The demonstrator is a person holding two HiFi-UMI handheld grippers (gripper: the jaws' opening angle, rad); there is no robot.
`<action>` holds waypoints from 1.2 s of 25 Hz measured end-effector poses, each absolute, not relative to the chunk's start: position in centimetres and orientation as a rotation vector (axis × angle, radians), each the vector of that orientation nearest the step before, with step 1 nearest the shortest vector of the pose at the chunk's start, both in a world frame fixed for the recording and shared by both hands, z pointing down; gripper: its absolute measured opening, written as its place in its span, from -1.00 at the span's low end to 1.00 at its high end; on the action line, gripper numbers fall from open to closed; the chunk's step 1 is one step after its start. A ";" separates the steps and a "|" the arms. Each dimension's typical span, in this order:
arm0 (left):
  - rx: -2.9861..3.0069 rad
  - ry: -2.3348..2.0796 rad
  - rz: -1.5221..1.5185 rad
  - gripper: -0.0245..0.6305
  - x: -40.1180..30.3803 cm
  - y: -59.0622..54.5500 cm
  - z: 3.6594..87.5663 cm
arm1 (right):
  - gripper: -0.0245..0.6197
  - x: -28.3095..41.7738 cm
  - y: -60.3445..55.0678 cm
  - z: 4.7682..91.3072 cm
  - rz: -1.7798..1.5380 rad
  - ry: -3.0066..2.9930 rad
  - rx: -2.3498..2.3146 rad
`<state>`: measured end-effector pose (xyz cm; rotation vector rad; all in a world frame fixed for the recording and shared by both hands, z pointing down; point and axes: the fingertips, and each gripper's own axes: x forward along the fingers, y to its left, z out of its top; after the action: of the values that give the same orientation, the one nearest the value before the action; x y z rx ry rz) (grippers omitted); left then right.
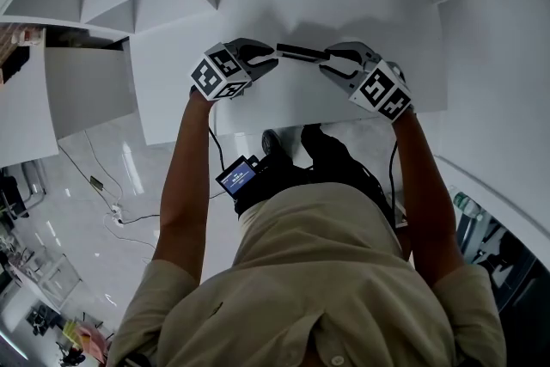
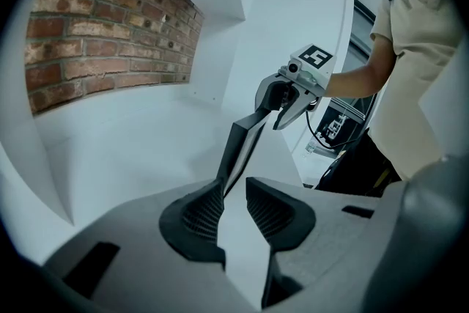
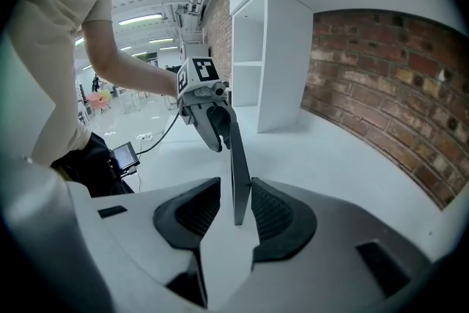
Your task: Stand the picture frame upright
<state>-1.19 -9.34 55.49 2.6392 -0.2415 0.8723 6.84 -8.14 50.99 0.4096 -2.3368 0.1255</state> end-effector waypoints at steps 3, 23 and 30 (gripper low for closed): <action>2.641 -0.247 0.874 -0.69 -1.5 -9.1 55.3 | -0.50 6.8 -8.0 51.0 0.128 -2.334 0.413; 2.708 -0.696 0.974 -0.69 -14.0 -5.6 48.3 | -0.41 6.9 -6.1 44.1 0.090 -2.367 0.638; 2.806 -0.870 0.823 -0.69 -15.5 -3.5 39.9 | -0.81 6.4 -4.8 36.1 0.097 -2.464 0.913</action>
<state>-15.50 -3.45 39.86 2.8062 -0.8705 0.8234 6.42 -4.83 36.12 0.9129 -2.4639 0.0973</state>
